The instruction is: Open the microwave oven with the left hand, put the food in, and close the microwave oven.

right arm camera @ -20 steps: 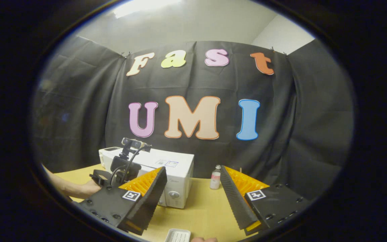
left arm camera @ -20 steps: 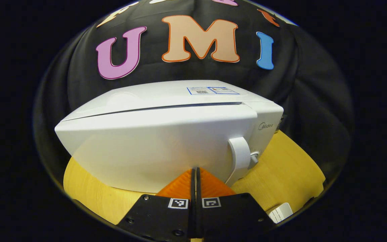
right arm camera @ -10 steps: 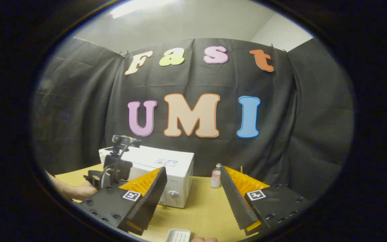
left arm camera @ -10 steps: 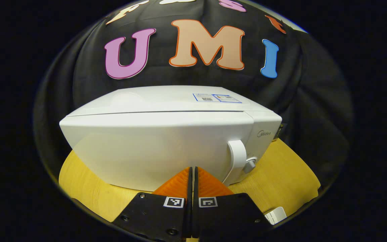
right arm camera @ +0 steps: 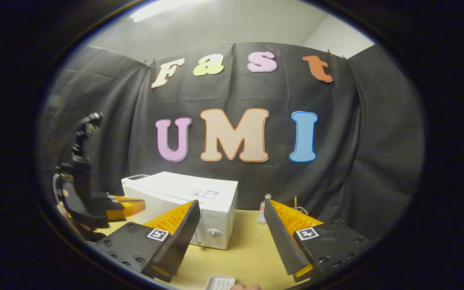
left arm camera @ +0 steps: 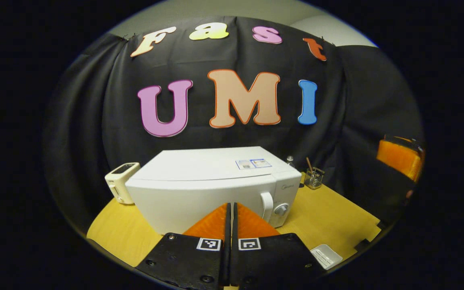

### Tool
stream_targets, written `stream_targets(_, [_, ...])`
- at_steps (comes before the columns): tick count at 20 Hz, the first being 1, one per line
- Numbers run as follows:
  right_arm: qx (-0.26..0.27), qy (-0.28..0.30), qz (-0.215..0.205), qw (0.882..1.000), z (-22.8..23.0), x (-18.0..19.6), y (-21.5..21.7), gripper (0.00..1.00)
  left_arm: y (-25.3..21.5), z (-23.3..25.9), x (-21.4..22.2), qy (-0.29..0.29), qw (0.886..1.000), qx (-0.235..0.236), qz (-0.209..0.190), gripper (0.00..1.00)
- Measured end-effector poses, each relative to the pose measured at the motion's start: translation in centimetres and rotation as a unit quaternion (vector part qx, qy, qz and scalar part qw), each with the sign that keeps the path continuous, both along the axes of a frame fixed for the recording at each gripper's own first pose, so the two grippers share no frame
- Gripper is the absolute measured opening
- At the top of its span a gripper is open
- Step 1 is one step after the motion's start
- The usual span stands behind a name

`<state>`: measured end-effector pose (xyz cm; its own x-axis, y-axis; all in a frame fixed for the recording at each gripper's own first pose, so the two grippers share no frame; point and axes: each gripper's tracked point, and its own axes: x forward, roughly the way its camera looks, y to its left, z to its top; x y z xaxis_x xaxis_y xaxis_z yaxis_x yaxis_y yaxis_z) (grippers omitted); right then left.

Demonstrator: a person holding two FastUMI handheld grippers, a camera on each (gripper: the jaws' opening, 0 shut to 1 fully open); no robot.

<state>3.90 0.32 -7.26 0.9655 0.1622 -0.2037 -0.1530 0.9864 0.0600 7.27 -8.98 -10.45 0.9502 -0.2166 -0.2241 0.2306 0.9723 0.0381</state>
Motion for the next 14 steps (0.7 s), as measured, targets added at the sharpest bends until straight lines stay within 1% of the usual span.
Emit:
stream_targets(2, [-0.02, -0.004, 0.014, 1.0, 0.1, 0.0, 0.8, 0.97, 0.2, 2.7, -1.3, -0.022, 1.0, 0.007, -0.005, 0.02])
stream_targets(4, [-0.025, -0.009, 0.026, 0.999, 0.4, -0.1, 1.5, 0.97, 0.5, 5.3, -2.4, -0.044, 0.999, 0.013, -0.004, 0.01])
stream_targets(6, [-0.017, -0.01, 0.033, 0.999, 0.9, -0.3, 2.2, 0.97, -0.1, 8.1, -3.3, -0.067, 0.998, -0.004, -0.017, 0.02])
stream_targets(7, [-0.009, -0.01, 0.034, 0.999, 1.3, -0.4, 2.3, 0.97, -0.4, 9.6, -3.5, -0.082, 0.996, -0.017, -0.019, 0.05])
stream_targets(9, [0.001, -0.017, 0.037, 0.999, 2.1, -0.4, 2.7, 0.97, -0.3, 12.3, -4.4, -0.112, 0.993, -0.034, -0.014, 0.49])
stream_targets(11, [-0.004, -0.031, 0.04, 0.999, 3.2, -0.3, 2.4, 0.97, -1.3, 13.7, -5.6, -0.129, 0.99, -0.06, -0.023, 0.92])
stream_targets(13, [-0.005, -0.04, 0.044, 0.998, 3.8, -0.5, 2.1, 0.97, -0.9, 14.0, -6.0, -0.124, 0.991, -0.053, -0.013, 0.98])
stream_targets(14, [-0.004, -0.042, 0.043, 0.998, 4.0, -0.6, 1.7, 0.98, -1.0, 14.1, -6.2, -0.123, 0.991, -0.052, -0.011, 0.98])
